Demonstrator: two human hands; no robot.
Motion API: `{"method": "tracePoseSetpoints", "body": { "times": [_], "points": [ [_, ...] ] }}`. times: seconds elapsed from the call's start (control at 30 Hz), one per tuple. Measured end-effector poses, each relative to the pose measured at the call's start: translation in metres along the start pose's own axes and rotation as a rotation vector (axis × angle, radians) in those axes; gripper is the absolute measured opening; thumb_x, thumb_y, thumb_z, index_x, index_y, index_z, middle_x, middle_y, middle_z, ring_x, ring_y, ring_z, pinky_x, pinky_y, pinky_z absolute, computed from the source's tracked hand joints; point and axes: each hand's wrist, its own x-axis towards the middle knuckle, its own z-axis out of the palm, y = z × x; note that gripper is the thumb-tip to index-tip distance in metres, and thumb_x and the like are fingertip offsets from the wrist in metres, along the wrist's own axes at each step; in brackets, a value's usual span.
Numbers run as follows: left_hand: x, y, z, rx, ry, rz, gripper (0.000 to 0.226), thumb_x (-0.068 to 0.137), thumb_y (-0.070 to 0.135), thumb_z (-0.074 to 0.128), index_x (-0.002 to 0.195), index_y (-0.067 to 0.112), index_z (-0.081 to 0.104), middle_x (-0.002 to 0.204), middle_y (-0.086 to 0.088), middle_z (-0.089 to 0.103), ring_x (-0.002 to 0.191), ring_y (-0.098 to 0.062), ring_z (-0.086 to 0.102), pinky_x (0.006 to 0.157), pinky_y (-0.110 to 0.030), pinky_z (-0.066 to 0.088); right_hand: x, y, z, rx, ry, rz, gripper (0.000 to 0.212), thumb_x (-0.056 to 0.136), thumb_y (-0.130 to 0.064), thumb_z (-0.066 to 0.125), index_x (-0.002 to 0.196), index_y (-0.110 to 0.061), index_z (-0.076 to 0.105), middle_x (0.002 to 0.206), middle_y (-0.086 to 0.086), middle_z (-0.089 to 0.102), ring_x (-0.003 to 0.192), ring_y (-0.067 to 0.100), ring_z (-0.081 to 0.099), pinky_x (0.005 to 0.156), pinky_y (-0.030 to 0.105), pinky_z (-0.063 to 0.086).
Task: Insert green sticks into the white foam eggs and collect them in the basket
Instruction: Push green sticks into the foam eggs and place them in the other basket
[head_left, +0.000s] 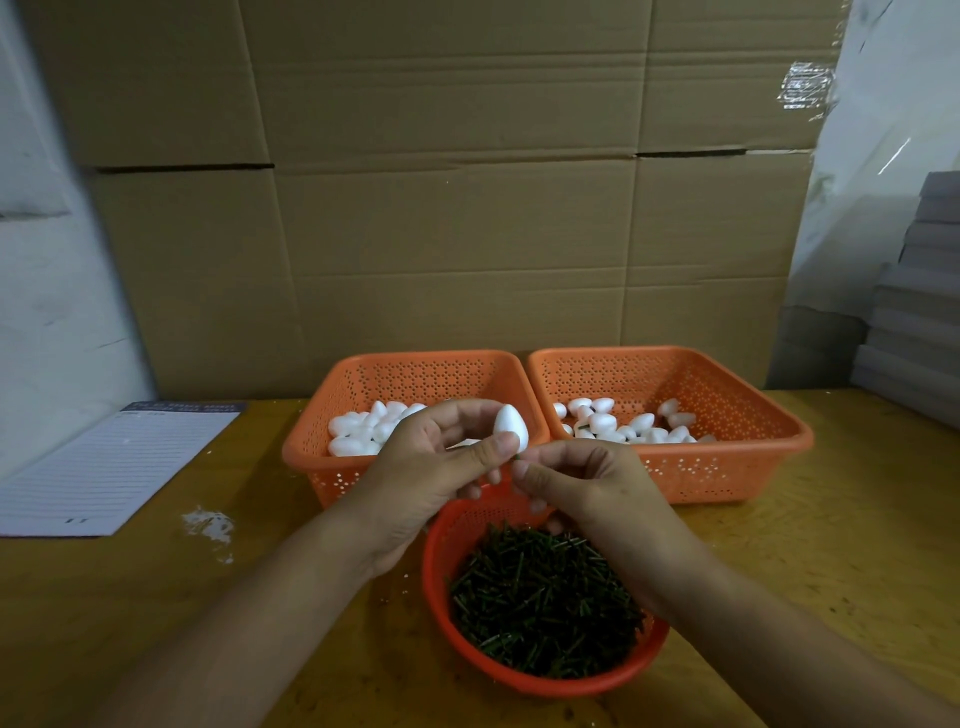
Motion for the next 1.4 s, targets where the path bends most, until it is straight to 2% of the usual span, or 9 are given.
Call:
{"method": "tracePoseSetpoints", "body": {
  "times": [0.13, 0.33, 0.63, 0.97, 1.13, 1.3, 1.4],
  "points": [
    [0.001, 0.001, -0.001, -0.031, 0.033, -0.005, 0.051, 0.07, 0.039, 0.08, 0.116, 0.018, 0.071, 0.095, 0.003, 0.074, 0.073, -0.007, 0.061, 0.063, -0.02, 0.051, 0.001, 0.0, 0.0, 0.004, 0.066, 0.002, 0.009, 0.089, -0.012, 0.07, 0.085, -0.006, 0.075, 0.069, 0.001, 0.068, 0.059, 0.006, 0.057, 0.051, 0.017, 0.045],
    [0.001, 0.001, 0.001, -0.078, 0.015, -0.025, 0.05, 0.073, 0.035, 0.077, 0.119, 0.017, 0.068, 0.086, 0.006, 0.073, 0.071, -0.005, 0.061, 0.061, -0.019, 0.05, 0.001, 0.0, 0.002, 0.012, 0.078, 0.009, 0.007, 0.086, -0.015, 0.074, 0.085, -0.009, 0.076, 0.07, -0.001, 0.07, 0.059, 0.004, 0.058, 0.05, 0.016, 0.044],
    [0.0, 0.001, 0.002, -0.089, -0.01, -0.047, 0.053, 0.074, 0.032, 0.076, 0.123, 0.015, 0.067, 0.094, 0.004, 0.073, 0.072, -0.005, 0.061, 0.062, -0.019, 0.049, -0.001, 0.001, 0.001, 0.011, 0.074, -0.04, 0.015, 0.093, -0.012, 0.066, 0.087, -0.001, 0.075, 0.073, 0.005, 0.069, 0.063, 0.008, 0.057, 0.053, 0.018, 0.044],
    [-0.001, 0.002, 0.004, -0.147, -0.071, -0.059, 0.049, 0.083, 0.021, 0.068, 0.13, 0.01, 0.061, 0.091, 0.004, 0.07, 0.071, -0.005, 0.06, 0.065, -0.019, 0.049, -0.003, 0.001, 0.003, 0.026, 0.016, -0.028, 0.018, 0.093, -0.014, 0.064, 0.082, -0.01, 0.078, 0.075, 0.002, 0.072, 0.067, 0.007, 0.059, 0.055, 0.017, 0.045],
    [-0.001, 0.0, 0.006, -0.139, -0.048, -0.063, 0.048, 0.083, 0.023, 0.069, 0.129, 0.012, 0.063, 0.092, 0.001, 0.068, 0.072, -0.005, 0.059, 0.065, -0.02, 0.048, -0.002, 0.004, 0.003, 0.015, 0.037, -0.037, 0.018, 0.094, -0.014, 0.064, 0.083, -0.008, 0.077, 0.074, 0.002, 0.07, 0.065, 0.007, 0.058, 0.053, 0.017, 0.044],
    [0.001, -0.001, 0.005, -0.091, 0.01, -0.038, 0.053, 0.078, 0.037, 0.074, 0.128, 0.028, 0.062, 0.116, 0.004, 0.073, 0.078, -0.006, 0.064, 0.064, -0.021, 0.049, 0.006, 0.0, -0.003, 0.061, 0.089, 0.0, 0.025, 0.094, -0.019, 0.063, 0.072, -0.016, 0.075, 0.07, 0.001, 0.067, 0.061, 0.008, 0.057, 0.049, 0.02, 0.044],
    [0.005, 0.002, -0.002, -0.125, 0.14, -0.028, 0.034, 0.086, 0.034, 0.069, 0.12, 0.03, 0.067, 0.113, 0.005, 0.074, 0.075, -0.009, 0.066, 0.058, -0.02, 0.05, 0.014, -0.006, -0.022, 0.133, 0.176, 0.08, 0.024, 0.094, -0.021, 0.064, 0.073, -0.014, 0.071, 0.069, 0.003, 0.062, 0.057, 0.009, 0.053, 0.046, 0.021, 0.041]
  ]
}}
